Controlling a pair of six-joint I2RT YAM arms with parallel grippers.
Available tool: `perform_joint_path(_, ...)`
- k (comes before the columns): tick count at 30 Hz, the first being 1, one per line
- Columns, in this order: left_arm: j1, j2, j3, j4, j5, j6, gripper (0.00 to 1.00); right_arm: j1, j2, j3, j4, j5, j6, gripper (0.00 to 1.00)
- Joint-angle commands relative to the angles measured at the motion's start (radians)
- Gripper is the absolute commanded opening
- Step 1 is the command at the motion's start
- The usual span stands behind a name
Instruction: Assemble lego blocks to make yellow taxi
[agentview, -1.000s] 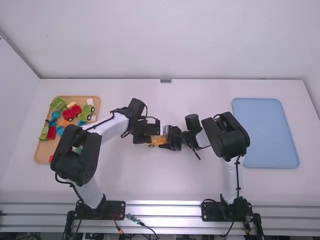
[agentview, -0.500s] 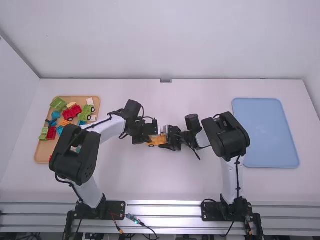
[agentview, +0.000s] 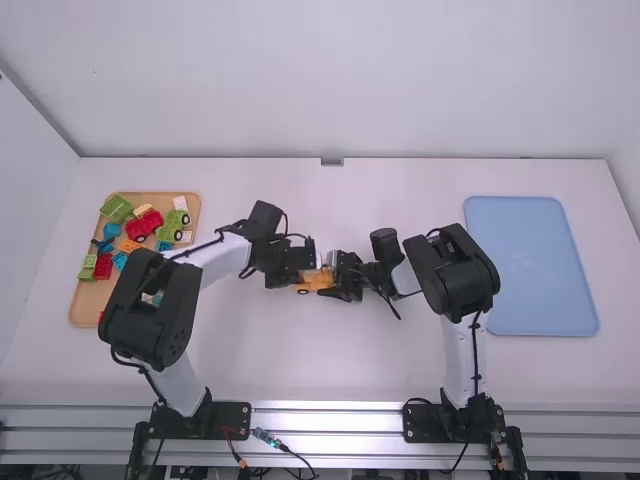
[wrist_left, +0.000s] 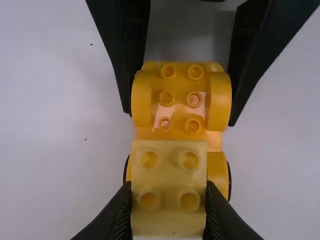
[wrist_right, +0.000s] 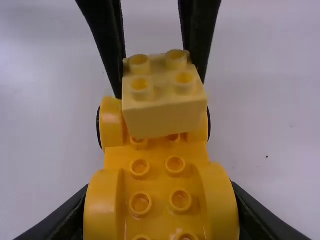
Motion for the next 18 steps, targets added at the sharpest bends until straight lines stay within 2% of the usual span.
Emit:
perform_joint_path(1, 0.002, 0.012, -0.032, 0.005, 0.028, -0.003, 0.02, 0.003, 0.009, 0.017, -0.004, -0.002, 0.002, 0.49)
perform_joint_path(15, 0.002, 0.012, -0.03, 0.0, 0.02, -0.014, 0.02, 0.003, 0.009, 0.012, -0.002, -0.005, -0.005, 0.48)
perform_joint_path(18, 0.002, 0.012, -0.03, 0.0, 0.019, -0.014, 0.17, 0.003, 0.009, 0.01, 0.0, -0.005, -0.005, 0.49)
